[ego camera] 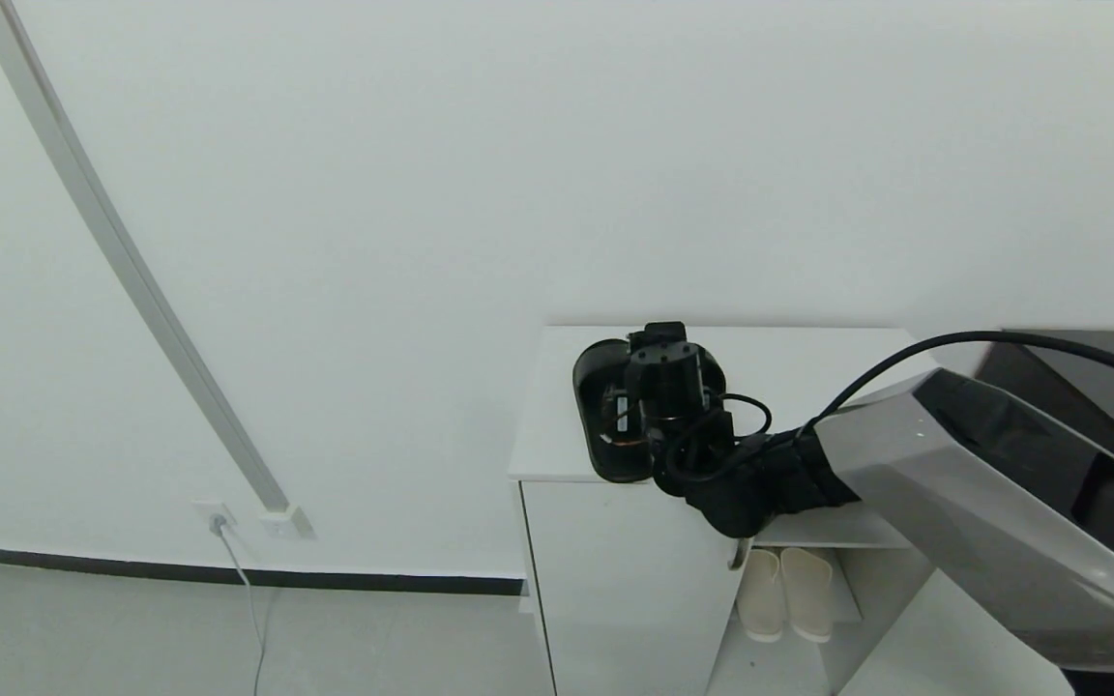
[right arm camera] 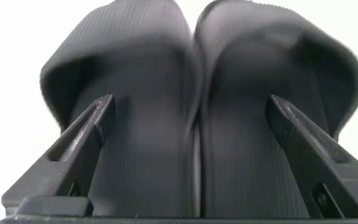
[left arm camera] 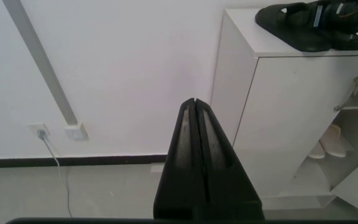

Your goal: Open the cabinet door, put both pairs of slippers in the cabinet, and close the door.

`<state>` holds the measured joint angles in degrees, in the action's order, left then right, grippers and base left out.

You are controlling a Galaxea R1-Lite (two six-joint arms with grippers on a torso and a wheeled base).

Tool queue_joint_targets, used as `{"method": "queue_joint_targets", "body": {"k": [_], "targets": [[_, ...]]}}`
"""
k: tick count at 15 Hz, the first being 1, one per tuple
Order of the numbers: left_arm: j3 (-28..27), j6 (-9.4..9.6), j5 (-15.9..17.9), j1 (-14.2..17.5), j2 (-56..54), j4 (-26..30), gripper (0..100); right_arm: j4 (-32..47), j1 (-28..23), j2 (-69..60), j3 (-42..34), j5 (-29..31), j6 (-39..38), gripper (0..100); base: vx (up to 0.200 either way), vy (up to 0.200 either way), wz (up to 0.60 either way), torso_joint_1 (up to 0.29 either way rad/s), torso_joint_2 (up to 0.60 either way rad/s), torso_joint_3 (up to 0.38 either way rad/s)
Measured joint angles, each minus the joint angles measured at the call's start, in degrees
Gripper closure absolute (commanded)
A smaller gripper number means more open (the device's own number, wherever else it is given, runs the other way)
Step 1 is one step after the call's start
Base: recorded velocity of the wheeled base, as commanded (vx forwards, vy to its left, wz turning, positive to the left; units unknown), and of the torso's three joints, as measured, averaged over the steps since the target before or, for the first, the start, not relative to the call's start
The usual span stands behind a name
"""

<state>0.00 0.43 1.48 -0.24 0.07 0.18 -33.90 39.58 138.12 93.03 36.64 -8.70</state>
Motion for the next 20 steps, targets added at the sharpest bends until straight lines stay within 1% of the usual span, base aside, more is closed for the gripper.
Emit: {"method": "queue_joint_targets", "body": {"k": [4,5,16,18,20], "targets": [[0.0,0.00,0.0,0.0,0.0,0.0,100,0.4,-1.4,2.8,5.3,-0.1,2.4,0,0.000,0.000,0.00,0.000,0.00,0.000],[0.0,0.00,0.0,0.0,0.0,0.0,100,1.2,-1.7,3.3,6.1,-0.1,2.5,100,0.000,0.000,0.00,0.000,0.00,0.000],[0.0,0.01,0.0,0.0,0.0,0.0,100,1.4,-1.9,3.8,6.8,-0.2,2.1,100,0.000,0.000,0.00,0.000,0.00,0.000],[0.0,0.01,0.0,0.0,0.0,0.0,100,1.3,-1.9,2.4,5.3,-0.2,2.1,100,0.000,0.000,0.00,0.000,0.00,0.000],[0.0,0.06,0.1,0.0,0.0,0.0,100,0.5,-1.9,-0.4,1.8,-0.7,2.1,100,0.000,0.000,0.00,0.000,0.00,0.000]]}}
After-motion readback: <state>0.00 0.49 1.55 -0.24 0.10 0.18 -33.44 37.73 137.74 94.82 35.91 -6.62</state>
